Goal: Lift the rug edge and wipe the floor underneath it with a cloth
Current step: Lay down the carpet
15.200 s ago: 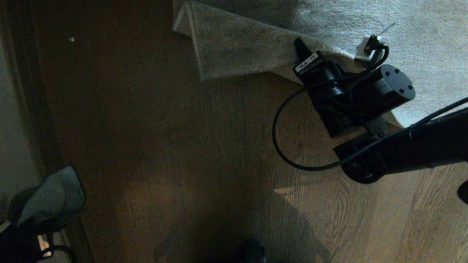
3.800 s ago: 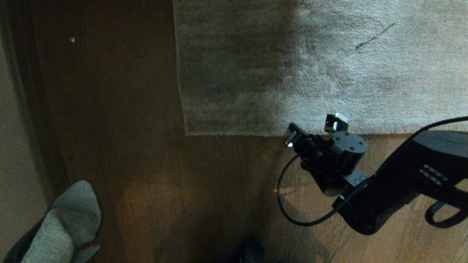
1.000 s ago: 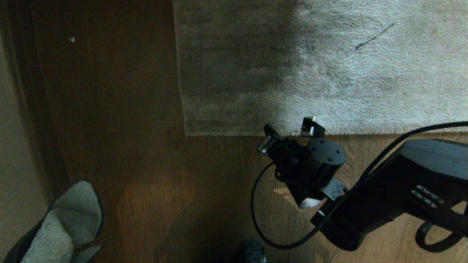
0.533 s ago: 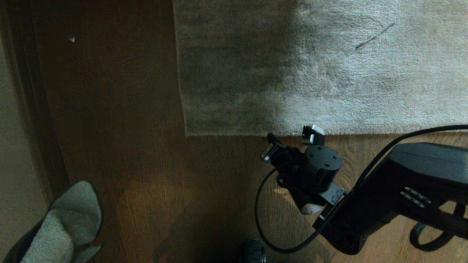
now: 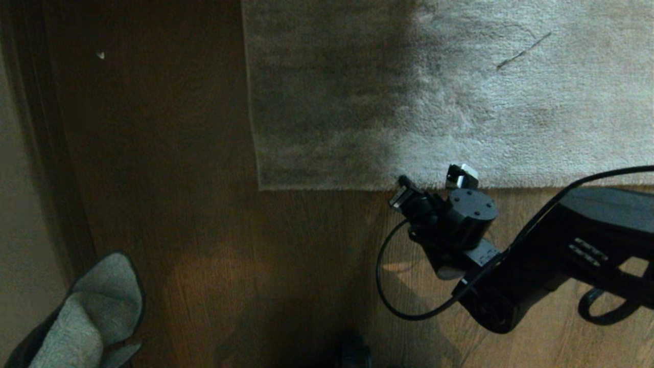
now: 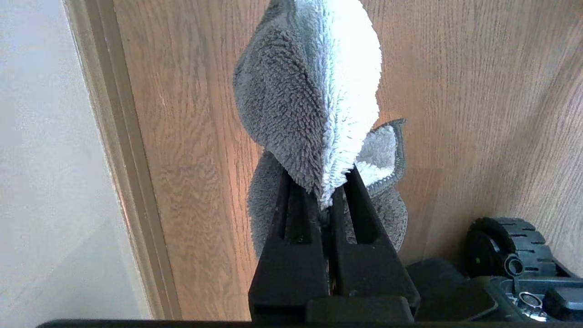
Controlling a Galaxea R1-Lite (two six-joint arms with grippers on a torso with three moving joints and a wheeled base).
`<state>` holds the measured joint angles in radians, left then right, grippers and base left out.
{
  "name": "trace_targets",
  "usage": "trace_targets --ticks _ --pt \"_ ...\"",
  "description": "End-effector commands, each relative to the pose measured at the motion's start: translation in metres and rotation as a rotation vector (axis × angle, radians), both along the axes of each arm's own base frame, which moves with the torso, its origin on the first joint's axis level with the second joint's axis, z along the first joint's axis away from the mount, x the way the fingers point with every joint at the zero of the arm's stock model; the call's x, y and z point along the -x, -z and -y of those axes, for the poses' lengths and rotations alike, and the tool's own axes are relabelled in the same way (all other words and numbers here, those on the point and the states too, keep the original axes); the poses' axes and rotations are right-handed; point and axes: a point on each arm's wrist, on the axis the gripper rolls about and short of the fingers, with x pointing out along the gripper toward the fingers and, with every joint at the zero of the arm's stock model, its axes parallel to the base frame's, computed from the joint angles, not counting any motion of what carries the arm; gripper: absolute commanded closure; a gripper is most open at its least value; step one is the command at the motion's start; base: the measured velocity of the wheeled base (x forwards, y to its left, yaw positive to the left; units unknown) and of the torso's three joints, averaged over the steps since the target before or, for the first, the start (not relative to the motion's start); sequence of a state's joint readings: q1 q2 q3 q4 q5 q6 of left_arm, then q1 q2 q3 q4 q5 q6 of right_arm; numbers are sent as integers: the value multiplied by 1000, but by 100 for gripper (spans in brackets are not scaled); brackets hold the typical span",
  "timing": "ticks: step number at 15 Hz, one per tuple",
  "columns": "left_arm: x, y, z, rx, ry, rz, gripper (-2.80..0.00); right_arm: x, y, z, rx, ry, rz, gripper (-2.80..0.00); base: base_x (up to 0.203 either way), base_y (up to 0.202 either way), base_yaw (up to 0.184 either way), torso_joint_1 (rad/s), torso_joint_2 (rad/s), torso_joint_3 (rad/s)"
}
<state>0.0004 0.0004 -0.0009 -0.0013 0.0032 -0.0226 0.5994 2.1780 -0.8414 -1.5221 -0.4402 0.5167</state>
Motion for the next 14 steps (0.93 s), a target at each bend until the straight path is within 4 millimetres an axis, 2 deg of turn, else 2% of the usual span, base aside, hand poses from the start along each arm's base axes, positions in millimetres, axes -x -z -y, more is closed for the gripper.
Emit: trace_targets --ticks 1,5,11,14 --pt "0 0 0 0 -1 1 0 -6 0 -2 -32 7 40 0 0 0 0 0 0 0" --pt "0 0 0 0 0 1 0 -18 -7 -11 -65 5 90 0 0 0 0 0 0 0" --pt "0 0 0 0 1 0 0 -17 -1 -11 -48 5 74 0 0 0 0 0 0 0" --pt "0 0 0 0 0 0 0 -10 -18 -7 -38 7 105 0 0 0 0 0 0 0"
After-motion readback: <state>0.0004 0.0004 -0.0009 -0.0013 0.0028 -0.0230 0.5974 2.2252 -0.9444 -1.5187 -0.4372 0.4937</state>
